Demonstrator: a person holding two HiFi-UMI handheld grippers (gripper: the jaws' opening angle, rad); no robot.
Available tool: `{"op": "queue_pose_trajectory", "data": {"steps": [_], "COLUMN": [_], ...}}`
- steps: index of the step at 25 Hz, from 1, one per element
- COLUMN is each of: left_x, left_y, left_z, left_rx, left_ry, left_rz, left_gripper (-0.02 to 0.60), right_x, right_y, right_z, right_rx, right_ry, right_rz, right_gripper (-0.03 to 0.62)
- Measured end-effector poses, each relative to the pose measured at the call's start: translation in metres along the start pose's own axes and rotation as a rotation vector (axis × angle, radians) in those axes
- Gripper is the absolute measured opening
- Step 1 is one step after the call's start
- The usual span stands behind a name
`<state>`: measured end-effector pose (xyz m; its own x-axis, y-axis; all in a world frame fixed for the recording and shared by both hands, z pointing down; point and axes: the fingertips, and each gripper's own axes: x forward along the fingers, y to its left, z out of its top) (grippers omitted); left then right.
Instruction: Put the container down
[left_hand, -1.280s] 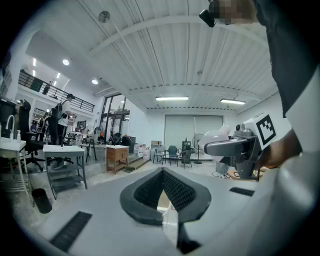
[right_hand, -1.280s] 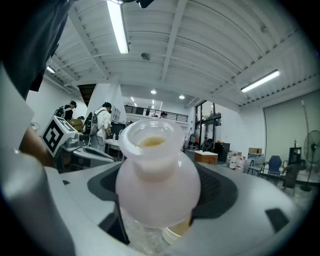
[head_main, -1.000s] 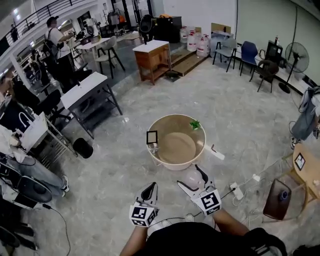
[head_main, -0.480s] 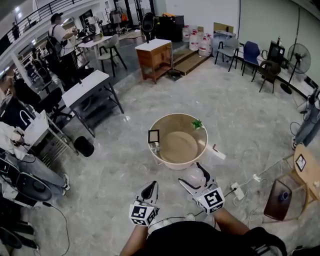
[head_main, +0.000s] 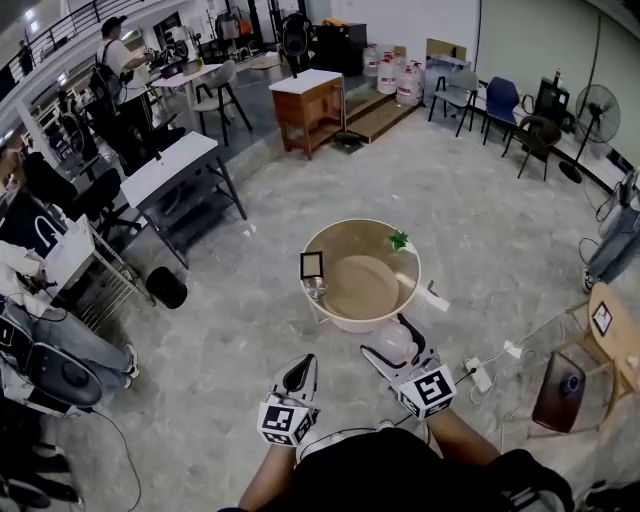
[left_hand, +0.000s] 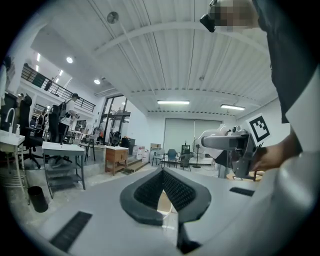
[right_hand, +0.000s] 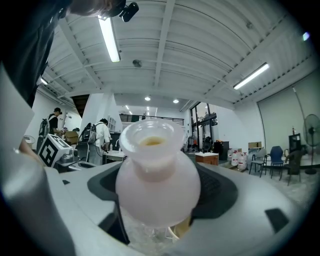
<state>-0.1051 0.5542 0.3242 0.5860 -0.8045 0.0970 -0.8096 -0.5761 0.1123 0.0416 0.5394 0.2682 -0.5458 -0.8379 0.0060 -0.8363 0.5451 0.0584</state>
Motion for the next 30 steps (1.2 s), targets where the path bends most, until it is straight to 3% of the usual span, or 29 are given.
{"op": "queue_pose_trajectory", "data": {"steps": [12, 30], "left_x": [0.019, 0.153], "left_y": [0.046, 0.116], "left_z": [-0.011, 0.015], "left_rx": [-0.029, -0.015], "left_ry": [0.05, 0.047], "left_rz": [-0.021, 0.065], "left_gripper": [-0.005, -0.005], "right_x": [0.052, 0.162], "right_y": [-0.007, -0.117], "right_z": [-0.004, -0.021], "right_rx": [0.007, 0.025], "right_ry": [0.011, 0.036], "right_rz": [-0.024, 0.056], "right_gripper": [0.403, 0.403]}}
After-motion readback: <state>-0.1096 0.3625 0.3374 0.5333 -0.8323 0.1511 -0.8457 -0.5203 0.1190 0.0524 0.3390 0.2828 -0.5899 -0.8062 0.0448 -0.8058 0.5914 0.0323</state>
